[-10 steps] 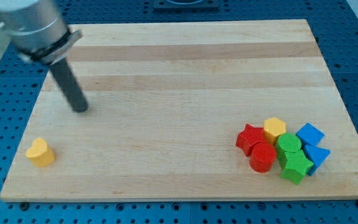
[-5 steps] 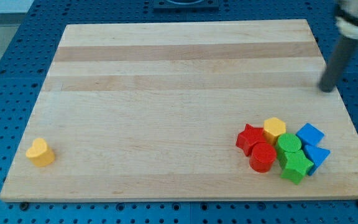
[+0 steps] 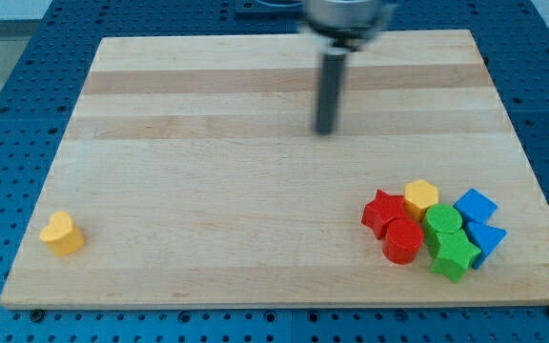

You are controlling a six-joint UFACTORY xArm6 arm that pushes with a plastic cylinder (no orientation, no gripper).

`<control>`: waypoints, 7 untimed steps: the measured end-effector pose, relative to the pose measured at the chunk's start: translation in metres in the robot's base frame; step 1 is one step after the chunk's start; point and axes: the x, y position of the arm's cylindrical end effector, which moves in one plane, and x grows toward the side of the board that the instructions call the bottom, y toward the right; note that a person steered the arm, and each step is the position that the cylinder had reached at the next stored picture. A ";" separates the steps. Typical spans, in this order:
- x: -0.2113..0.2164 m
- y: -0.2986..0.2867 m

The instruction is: Push the yellow heart parallel to the red blocks

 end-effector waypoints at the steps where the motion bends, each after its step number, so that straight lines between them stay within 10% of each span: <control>1: 0.000 -0.136; 3: 0.017 -0.299; 7: 0.111 -0.256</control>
